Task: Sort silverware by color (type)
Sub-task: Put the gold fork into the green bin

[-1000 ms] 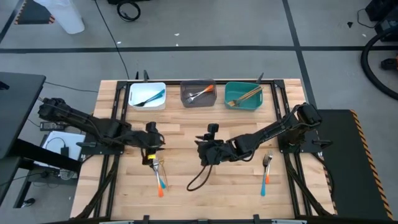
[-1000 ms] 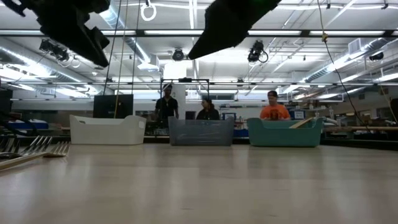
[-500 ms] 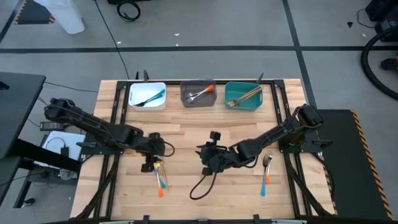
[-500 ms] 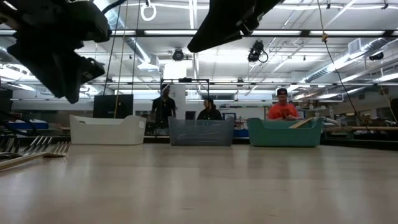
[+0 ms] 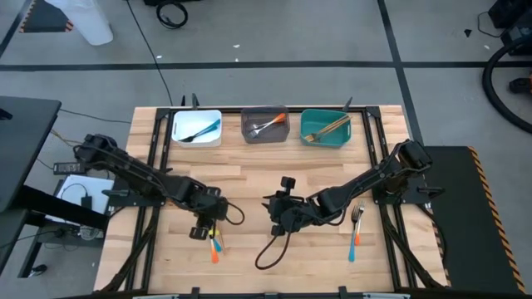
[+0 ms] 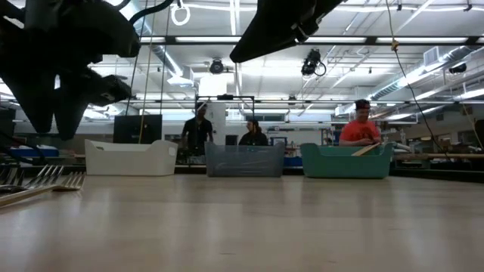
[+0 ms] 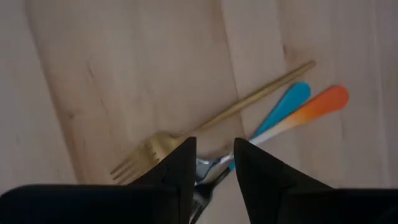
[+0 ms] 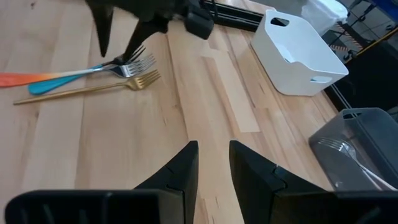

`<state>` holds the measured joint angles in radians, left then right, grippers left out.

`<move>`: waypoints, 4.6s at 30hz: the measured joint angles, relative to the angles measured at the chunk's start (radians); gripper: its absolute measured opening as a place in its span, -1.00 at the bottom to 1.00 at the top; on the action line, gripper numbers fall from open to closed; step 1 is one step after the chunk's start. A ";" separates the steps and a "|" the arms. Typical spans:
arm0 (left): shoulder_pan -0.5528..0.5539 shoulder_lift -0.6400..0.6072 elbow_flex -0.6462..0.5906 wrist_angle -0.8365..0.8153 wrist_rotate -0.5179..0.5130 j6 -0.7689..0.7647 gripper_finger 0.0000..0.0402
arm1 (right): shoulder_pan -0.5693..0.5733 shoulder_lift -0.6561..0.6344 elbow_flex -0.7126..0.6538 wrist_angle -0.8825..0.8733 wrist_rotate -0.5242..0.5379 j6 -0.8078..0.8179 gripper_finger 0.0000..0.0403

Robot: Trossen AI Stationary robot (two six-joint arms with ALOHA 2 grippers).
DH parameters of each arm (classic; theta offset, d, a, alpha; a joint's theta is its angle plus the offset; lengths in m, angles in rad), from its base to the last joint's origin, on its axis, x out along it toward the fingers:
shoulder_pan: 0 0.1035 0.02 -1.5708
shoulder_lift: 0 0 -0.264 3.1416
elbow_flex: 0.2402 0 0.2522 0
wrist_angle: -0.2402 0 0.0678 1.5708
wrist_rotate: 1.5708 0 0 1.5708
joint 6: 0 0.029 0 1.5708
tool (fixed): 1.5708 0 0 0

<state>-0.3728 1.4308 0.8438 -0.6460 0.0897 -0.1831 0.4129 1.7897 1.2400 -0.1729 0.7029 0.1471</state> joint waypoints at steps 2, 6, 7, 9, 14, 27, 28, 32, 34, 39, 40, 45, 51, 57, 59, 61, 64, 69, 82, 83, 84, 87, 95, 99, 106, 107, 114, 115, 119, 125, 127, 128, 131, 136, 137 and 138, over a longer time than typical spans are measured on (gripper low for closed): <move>-0.009 0.033 0.020 -0.004 0.000 0.065 -0.42 | 0.000 0.000 0.000 -0.002 0.002 0.000 -0.50; -0.025 0.083 0.049 0.001 0.000 0.228 -0.42 | 0.003 0.000 0.000 -0.010 0.002 0.000 -0.50; -0.027 0.094 0.049 0.003 0.000 0.274 -0.42 | 0.004 0.000 0.000 -0.012 0.002 0.000 -0.50; -0.031 0.114 0.048 -0.004 -0.001 0.355 -0.42 | 0.005 0.000 0.000 -0.013 0.002 0.000 -0.50; -0.031 0.155 0.048 -0.002 -0.005 0.500 -0.42 | 0.005 0.000 0.000 -0.023 0.001 0.000 -0.50; -0.028 0.175 0.039 0.062 -0.017 0.586 -0.42 | 0.005 0.001 0.000 -0.029 -0.017 0.003 -0.50; -0.028 0.176 0.029 0.076 -0.017 0.593 -0.42 | 0.005 0.001 0.000 -0.028 -0.019 0.003 -0.50; -0.028 0.179 -0.016 0.103 -0.020 0.632 -0.42 | 0.007 0.001 0.000 -0.029 -0.024 0.007 -0.50; -0.028 0.179 -0.024 0.107 -0.037 0.648 -0.42 | 0.009 0.001 0.000 -0.029 -0.024 0.007 -0.50; -0.028 0.179 -0.025 0.111 -0.045 0.665 -0.45 | 0.009 0.001 0.000 -0.029 -0.024 0.007 -0.50; -0.028 0.179 -0.025 0.112 -0.045 0.667 -0.47 | 0.009 0.001 0.000 -0.029 -0.024 0.007 -0.50; -0.028 0.189 -0.026 0.115 -0.042 0.666 -0.68 | 0.009 0.001 0.000 -0.029 -0.024 0.007 -0.50; -0.028 0.215 -0.023 0.124 -0.039 0.667 -0.91 | 0.009 0.001 0.000 -0.031 -0.024 0.008 -0.50; -0.031 0.210 -0.024 0.129 -0.092 0.690 -0.93 | 0.009 0.001 0.000 -0.039 -0.024 0.011 -0.50; -0.031 0.199 -0.024 0.134 -0.119 0.688 -0.93 | 0.010 0.001 0.000 -0.039 -0.024 0.011 -0.50; -0.025 0.191 -0.017 0.137 -0.169 0.678 -0.93 | 0.010 0.001 0.000 -0.039 -0.024 0.011 -0.50; -0.013 0.178 0.017 0.137 -0.258 0.623 -0.93 | 0.009 0.001 0.000 -0.039 -0.024 0.011 -0.50; 0.005 0.178 0.086 0.101 -0.317 0.493 -0.93 | 0.010 0.001 0.000 -0.052 -0.010 0.012 -0.50; 0.100 0.182 0.253 0.063 -0.346 0.163 -0.93 | 0.026 0.038 0.000 -0.091 0.144 -0.075 -0.53; 0.106 0.186 0.270 0.056 -0.345 0.138 -0.93 | 0.026 0.038 0.000 -0.091 0.149 -0.087 -0.53; 0.112 0.189 0.286 0.041 -0.345 0.116 -0.93 | 0.027 0.038 0.000 -0.090 0.153 -0.096 -0.53; 0.128 0.211 0.336 -0.008 -0.343 0.056 -0.93 | 0.027 0.038 0.000 -0.089 0.166 -0.131 -0.53; 0.161 0.278 0.443 -0.090 -0.301 -0.047 -0.93 | 0.059 0.038 0.000 -0.078 0.198 -0.332 -0.47; 0.177 0.284 0.464 -0.068 -0.268 -0.087 -0.93 | 0.073 0.042 0.000 -0.091 0.225 -0.353 -0.37; 0.180 0.284 0.469 0.001 -0.223 -0.175 -0.93 | 0.072 0.042 0.000 -0.158 0.254 -0.363 -0.31; 0.180 0.284 0.469 0.008 -0.210 -0.180 -0.93 | 0.072 0.042 0.000 -0.164 0.254 -0.364 -0.32; 0.180 0.284 0.469 0.064 -0.141 -0.226 -0.93 | 0.072 0.042 0.000 -0.174 0.240 -0.379 -0.42; 0.180 0.284 0.469 0.065 -0.139 -0.226 -0.93 | 0.072 0.042 0.000 -0.175 0.237 -0.379 -0.43; 0.182 0.284 0.469 0.069 -0.135 -0.226 -0.93 | 0.076 0.042 0.000 -0.177 0.215 -0.386 -0.47; 0.191 0.283 0.468 0.069 -0.129 -0.226 -0.93 | 0.079 0.042 0.000 -0.180 0.203 -0.387 -0.51; 0.194 0.283 0.468 0.069 -0.127 -0.226 -0.93 | 0.079 0.042 0.000 -0.181 0.186 -0.389 -0.51; 0.197 0.283 0.468 0.069 -0.126 -0.226 -0.93 | 0.079 0.042 0.000 -0.180 0.184 -0.390 -0.51; 0.198 0.283 0.468 0.070 -0.126 -0.225 -0.93 | 0.079 0.042 0.000 -0.181 0.195 -0.390 -0.51; 0.198 0.283 0.468 0.089 -0.094 -0.225 -0.93 | 0.079 0.042 0.000 -0.181 0.196 -0.408 -0.51; 0.198 0.283 0.468 0.094 -0.084 -0.226 -0.93 | 0.079 0.042 0.000 -0.181 0.194 -0.412 -0.51; 0.198 0.283 0.468 0.099 -0.075 -0.226 -0.93 | 0.079 0.042 0.000 -0.182 0.193 -0.413 -0.51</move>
<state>-0.1749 1.7142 1.3117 -0.5466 0.0150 -0.4088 0.4915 1.8317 1.2396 -0.3544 0.8961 -0.2661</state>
